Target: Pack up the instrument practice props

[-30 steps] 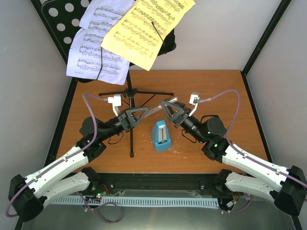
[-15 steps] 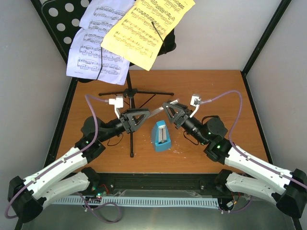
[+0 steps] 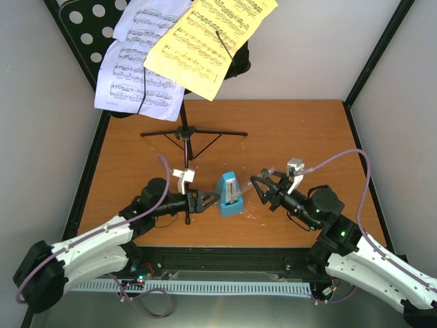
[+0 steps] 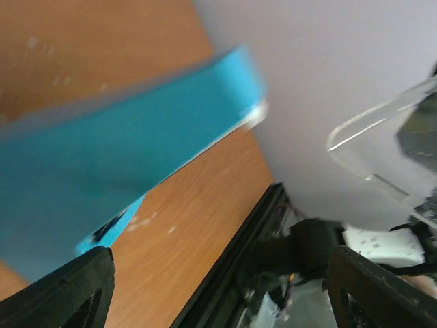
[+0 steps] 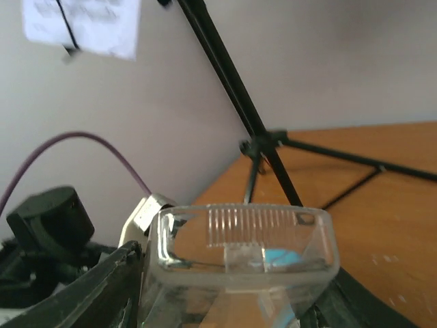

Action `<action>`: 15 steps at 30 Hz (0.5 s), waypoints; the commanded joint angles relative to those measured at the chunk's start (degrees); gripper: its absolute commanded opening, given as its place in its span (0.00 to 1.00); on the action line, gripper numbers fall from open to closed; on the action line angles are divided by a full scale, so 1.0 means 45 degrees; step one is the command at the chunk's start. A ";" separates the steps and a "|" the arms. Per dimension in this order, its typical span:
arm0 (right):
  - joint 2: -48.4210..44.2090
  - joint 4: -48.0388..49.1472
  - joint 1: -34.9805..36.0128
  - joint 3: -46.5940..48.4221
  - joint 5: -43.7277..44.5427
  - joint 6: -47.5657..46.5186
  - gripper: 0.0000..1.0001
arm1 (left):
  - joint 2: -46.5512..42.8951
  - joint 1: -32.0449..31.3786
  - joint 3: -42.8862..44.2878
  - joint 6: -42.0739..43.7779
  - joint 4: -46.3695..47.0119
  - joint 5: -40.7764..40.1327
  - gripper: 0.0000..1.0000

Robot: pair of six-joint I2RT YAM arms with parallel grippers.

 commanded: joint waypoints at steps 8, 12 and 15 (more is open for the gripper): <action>-0.1387 -0.1353 0.0110 -0.2423 0.0558 -0.1598 0.40 | 0.2887 -0.0208 -0.0762 0.1403 0.1941 0.0996 0.84; -0.1104 -0.0752 0.0111 -0.2913 0.0844 -0.1777 0.41 | 0.3586 -0.0237 -0.0980 0.1484 0.2864 0.0854 0.84; -0.0806 -0.0331 0.0120 -0.3040 0.0927 -0.1835 0.41 | 0.4143 -0.0238 -0.1060 0.1523 0.3365 0.0528 0.85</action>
